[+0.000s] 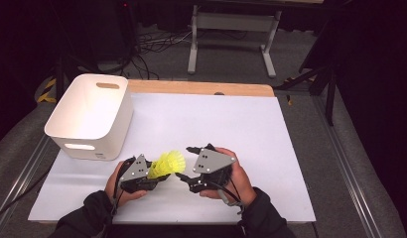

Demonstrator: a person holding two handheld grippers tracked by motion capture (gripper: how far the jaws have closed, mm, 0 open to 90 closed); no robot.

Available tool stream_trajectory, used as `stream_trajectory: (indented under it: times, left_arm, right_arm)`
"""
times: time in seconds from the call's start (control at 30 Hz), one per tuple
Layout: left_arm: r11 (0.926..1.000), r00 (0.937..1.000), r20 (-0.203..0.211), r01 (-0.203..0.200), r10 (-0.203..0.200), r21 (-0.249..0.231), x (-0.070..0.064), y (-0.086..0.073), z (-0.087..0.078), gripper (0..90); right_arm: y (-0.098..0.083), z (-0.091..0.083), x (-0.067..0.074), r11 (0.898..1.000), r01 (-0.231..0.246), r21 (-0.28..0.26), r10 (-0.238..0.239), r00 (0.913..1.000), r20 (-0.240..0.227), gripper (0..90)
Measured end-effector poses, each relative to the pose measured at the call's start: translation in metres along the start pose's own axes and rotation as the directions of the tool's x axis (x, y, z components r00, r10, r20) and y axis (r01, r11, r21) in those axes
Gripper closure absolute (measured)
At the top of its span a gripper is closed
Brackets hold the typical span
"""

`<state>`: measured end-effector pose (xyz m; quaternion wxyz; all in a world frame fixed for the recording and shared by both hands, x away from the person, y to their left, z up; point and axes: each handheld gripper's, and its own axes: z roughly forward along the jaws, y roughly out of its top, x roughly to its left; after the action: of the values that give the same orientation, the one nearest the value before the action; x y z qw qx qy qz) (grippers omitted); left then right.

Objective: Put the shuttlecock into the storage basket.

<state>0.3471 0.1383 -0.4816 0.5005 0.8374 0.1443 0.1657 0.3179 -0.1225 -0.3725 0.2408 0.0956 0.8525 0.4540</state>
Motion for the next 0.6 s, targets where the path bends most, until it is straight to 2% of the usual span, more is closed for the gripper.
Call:
stream_trajectory:
  times: [0.03,0.27,0.6]
  left_arm:
    - [1.0,1.0,0.001,0.003,-0.003,-0.001,0.0,0.0,0.0,57.0]
    - [1.0,1.0,-0.006,-0.004,0.004,-0.001,0.0,0.0,-0.001,57.0]
    - [1.0,1.0,-0.008,0.001,-0.001,-0.009,0.001,0.0,-0.006,57.1]
  right_arm:
    - [0.0,0.0,0.0,1.0,0.0,0.0,0.0,1.0,0.0,27.3]
    - [-0.016,-0.014,-0.012,0.999,-0.05,-0.004,0.051,0.9949,0.087,24.0]
    - [-0.029,-0.02,-0.018,0.997,-0.081,-0.001,0.08,0.9891,0.124,22.7]
